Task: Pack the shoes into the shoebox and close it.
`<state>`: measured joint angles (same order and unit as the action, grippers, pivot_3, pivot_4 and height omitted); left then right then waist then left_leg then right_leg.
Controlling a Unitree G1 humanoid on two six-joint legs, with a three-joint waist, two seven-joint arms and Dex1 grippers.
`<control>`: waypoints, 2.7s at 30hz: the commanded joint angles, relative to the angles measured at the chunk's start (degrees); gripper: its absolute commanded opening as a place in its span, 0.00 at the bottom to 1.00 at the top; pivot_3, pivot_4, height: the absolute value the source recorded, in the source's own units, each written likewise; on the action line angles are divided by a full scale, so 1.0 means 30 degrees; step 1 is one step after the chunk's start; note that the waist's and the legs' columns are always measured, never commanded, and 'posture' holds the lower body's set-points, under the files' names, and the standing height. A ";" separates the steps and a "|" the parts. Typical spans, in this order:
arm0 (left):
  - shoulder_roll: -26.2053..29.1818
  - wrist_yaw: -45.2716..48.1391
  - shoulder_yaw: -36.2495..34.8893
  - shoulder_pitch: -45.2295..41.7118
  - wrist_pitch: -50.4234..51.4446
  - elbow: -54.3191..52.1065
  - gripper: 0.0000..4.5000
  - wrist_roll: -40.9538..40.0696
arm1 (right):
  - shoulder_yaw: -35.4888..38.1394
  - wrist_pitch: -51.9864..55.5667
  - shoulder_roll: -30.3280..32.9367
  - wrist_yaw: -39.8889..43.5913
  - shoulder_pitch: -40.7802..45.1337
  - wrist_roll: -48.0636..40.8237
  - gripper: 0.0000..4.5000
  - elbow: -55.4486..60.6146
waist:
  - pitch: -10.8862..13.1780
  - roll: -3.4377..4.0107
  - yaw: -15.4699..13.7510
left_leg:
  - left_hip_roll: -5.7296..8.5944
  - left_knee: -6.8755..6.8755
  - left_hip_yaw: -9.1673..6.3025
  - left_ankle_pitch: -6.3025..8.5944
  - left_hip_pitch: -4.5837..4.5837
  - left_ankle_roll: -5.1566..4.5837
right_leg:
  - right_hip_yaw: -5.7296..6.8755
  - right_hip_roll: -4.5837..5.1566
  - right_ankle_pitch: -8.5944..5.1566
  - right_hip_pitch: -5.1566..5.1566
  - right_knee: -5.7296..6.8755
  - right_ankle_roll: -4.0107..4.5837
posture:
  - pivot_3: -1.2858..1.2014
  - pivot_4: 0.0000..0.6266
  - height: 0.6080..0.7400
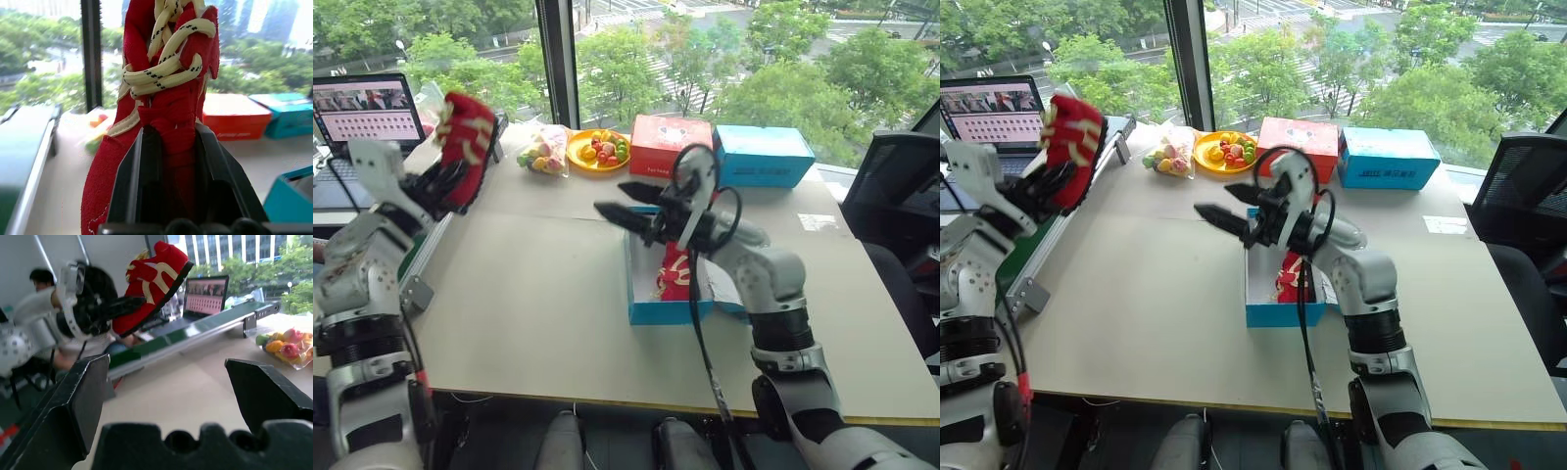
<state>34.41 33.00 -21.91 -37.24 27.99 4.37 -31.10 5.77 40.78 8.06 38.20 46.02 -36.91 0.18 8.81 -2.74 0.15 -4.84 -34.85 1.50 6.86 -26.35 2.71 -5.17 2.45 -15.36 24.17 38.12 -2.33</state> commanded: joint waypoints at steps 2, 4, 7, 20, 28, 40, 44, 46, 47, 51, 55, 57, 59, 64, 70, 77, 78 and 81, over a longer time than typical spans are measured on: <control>-0.1072 -0.0549 0.2372 -0.1075 0.0150 -0.3019 0.17 0.0264 | 0.2052 0.0996 -0.0191 -0.1697 0.1311 -0.2212 1.00 0.0254 | 0.0000 0.0000 0.0227 | 0.0004 -0.0001 -0.0003 -0.0001 0.0002 -0.0002 | -0.0004 0.0000 0.0000 -0.0004 0.0003 -0.0001 | 0.52 0.24 1.00; -0.1930 -0.0647 0.3322 -0.2150 0.0152 -0.3501 0.17 0.0084 | 0.2415 0.1100 -0.0199 -0.2230 0.1804 -0.2650 1.00 0.0342 | 0.0004 0.0000 0.0206 | 0.0010 -0.0002 -0.0004 -0.0001 -0.0001 -0.0003 | -0.0006 0.0001 0.0001 -0.0003 -0.0002 -0.0003 | 0.52 0.24 1.00; -0.2851 -0.0954 0.4155 -0.3187 0.0321 -0.3852 0.17 0.0029 | 0.2604 0.1204 -0.0312 -0.2724 0.2160 -0.3088 1.00 0.0410 | 0.0003 0.0000 0.0209 | 0.0014 -0.0001 -0.0009 -0.0002 -0.0012 -0.0004 | -0.0009 0.0000 0.0000 0.0003 -0.0013 -0.0007 | 0.52 0.24 1.00; -0.4739 -0.0507 0.6287 -0.3129 0.0454 -0.5089 0.17 -0.0008 | 0.3472 0.0623 -0.0171 -0.3859 0.1900 -0.4326 1.00 0.0352 | 0.0005 0.0033 0.0377 | 0.0024 -0.0002 -0.0016 -0.0001 -0.0007 -0.0012 | -0.0039 -0.0005 0.0002 0.0004 -0.0009 -0.0017 | 0.52 0.24 1.00; -0.5229 -0.0978 0.6134 -0.2788 0.0935 -0.5694 0.16 -0.0330 | 0.4112 0.0581 -0.0468 -0.4604 0.2596 -0.5487 0.63 -0.0102 | 0.0006 0.0035 0.0371 | 0.0025 -0.0006 -0.0017 -0.0002 -0.0007 -0.0013 | -0.0044 -0.0005 0.0001 -0.0001 -0.0013 -0.0019 | 0.52 0.24 1.00; -0.3351 -0.0008 0.5239 -0.1261 0.2186 -0.6748 0.61 -0.0919 | 0.2823 0.1109 0.0732 -0.6042 0.3224 -0.3442 0.11 0.0154 | 0.0011 0.0043 0.0439 | 0.0026 0.0001 -0.0019 -0.0002 -0.0009 -0.0014 | -0.0043 -0.0004 0.0000 0.0002 -0.0018 -0.0020 | 0.52 0.24 1.00; 0.1094 0.1524 0.6046 0.0717 0.0871 -0.6268 0.94 0.2360 | 0.0858 0.1902 0.3056 -0.6126 0.3638 -0.1234 0.11 0.0431 | 0.0040 0.0089 0.0703 | 0.0026 0.0009 -0.0015 -0.0002 -0.0008 -0.0013 | -0.0052 -0.0005 0.0000 0.0024 -0.0009 -0.0017 | 0.52 0.24 1.00; 0.2960 0.2322 0.6549 0.1839 -0.0045 -0.6089 0.99 0.3791 | 0.0212 0.2839 0.3848 -0.6162 0.3692 -0.0830 0.11 0.0697 | 0.0045 0.0097 0.0822 | 0.0026 0.0024 -0.0013 -0.0002 -0.0006 -0.0013 | -0.0056 -0.0005 -0.0003 0.0026 -0.0027 -0.0015 | 0.52 0.24 1.00; 0.3150 0.2587 0.6316 0.2255 0.0064 -0.6240 0.99 0.3407 | 0.0057 0.3589 0.4030 -0.6320 0.3657 -0.0929 0.11 0.0798 | 0.0054 0.0109 0.0809 | 0.0028 0.0036 -0.0004 -0.0001 -0.0002 -0.0013 | -0.0063 -0.0004 -0.0005 0.0028 -0.0034 -0.0011 | 0.52 0.24 1.00; 0.2971 0.2873 0.6155 0.3019 -0.0034 -0.6608 0.99 0.3184 | -0.0152 0.6987 0.4089 -0.6904 0.2966 -0.1430 0.11 0.0569 | 0.0057 0.0104 0.0667 | 0.0018 0.0036 0.0005 0.0000 -0.0009 -0.0015 | -0.0059 0.0003 -0.0006 0.0032 -0.0034 -0.0008 | 0.52 0.24 1.00; 0.2290 0.2432 0.6068 0.2928 0.0161 -0.6898 0.99 0.3155 | -0.0053 0.8642 0.3627 -0.6898 0.1733 -0.1716 0.11 0.0337 | 0.0056 0.0104 0.0433 | 0.0020 0.0011 0.0004 0.0000 -0.0012 -0.0014 | -0.0055 0.0004 -0.0007 0.0013 -0.0036 -0.0010 | 0.52 0.24 1.00; 0.1950 0.2173 0.5892 0.3067 0.0343 -0.7188 0.99 0.3013 | 0.0296 0.9293 0.3115 -0.7201 0.1252 -0.1978 0.11 0.0409 | 0.0057 0.0104 0.0400 | 0.0020 0.0009 0.0006 0.0000 -0.0016 -0.0015 | -0.0059 0.0003 -0.0007 0.0028 -0.0029 -0.0011 | 0.52 0.24 1.00; 0.1719 0.1928 0.5693 0.3342 0.0565 -0.7538 0.99 0.2933 | 0.0426 0.9784 0.2898 -0.7350 0.0836 -0.2054 0.11 0.0725 | 0.0057 0.0104 0.0408 | 0.0020 0.0017 0.0005 -0.0001 -0.0017 -0.0015 | -0.0061 -0.0001 -0.0007 0.0034 -0.0025 -0.0011 | 0.52 0.24 1.00; 0.1483 0.1603 0.5369 0.3995 0.0974 -0.8203 0.99 0.2783 | 0.0303 1.0973 0.3013 -0.7392 0.0209 -0.1978 0.11 0.1355 | 0.0057 0.0104 0.0463 | 0.0019 0.0014 0.0004 -0.0001 -0.0014 -0.0015 | -0.0064 -0.0003 -0.0006 0.0030 -0.0021 -0.0012 | 0.52 0.24 1.00; 0.1281 0.1162 0.5223 0.4104 0.1250 -0.8661 0.99 0.2640 | -0.0955 1.1137 0.3550 -0.6857 -0.1097 -0.1215 0.11 0.1751 | 0.0057 0.0104 0.0468 | 0.0021 0.0007 0.0003 -0.0001 -0.0014 -0.0016 | -0.0062 -0.0001 -0.0007 0.0026 -0.0024 -0.0016 | 0.52 0.24 1.00; 0.1299 0.0858 0.4920 0.4498 0.1676 -0.9368 0.99 0.2541 | -0.2949 1.0192 0.4494 -0.6005 -0.1886 0.0437 0.11 0.1187 | 0.0057 0.0103 0.0468 | 0.0022 0.0005 0.0003 -0.0001 -0.0013 -0.0016 | -0.0063 -0.0002 -0.0009 0.0024 -0.0026 -0.0019 | 0.52 0.24 1.00; 0.1275 0.0825 0.4874 0.4512 0.1757 -0.9437 1.00 0.2495 | -0.3195 1.0033 0.4580 -0.5828 -0.1903 0.0669 0.21 0.1072 | 0.0057 0.0103 0.0474 | 0.0022 0.0003 0.0003 -0.0001 -0.0012 -0.0016 | -0.0063 -0.0002 -0.0010 0.0022 -0.0026 -0.0020 | 0.52 0.24 1.00; 0.1230 0.0740 0.4895 0.4433 0.1928 -0.9516 1.00 0.2475 | -0.3689 0.9410 0.4652 -0.5323 -0.1740 0.1263 0.44 0.0710 | 0.0057 0.0103 0.0469 | 0.0023 0.0003 0.0003 -0.0001 -0.0013 -0.0016 | -0.0063 -0.0002 -0.0010 0.0022 -0.0027 -0.0020 | 0.52 0.24 1.00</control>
<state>38.13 35.89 -5.71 -23.46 33.73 -21.97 -22.89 -4.62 71.16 21.42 20.90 40.02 -34.27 2.16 8.98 -2.43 1.56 -4.77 -34.83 1.50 6.86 -26.38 2.66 -5.36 2.44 -15.39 24.23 38.04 -2.40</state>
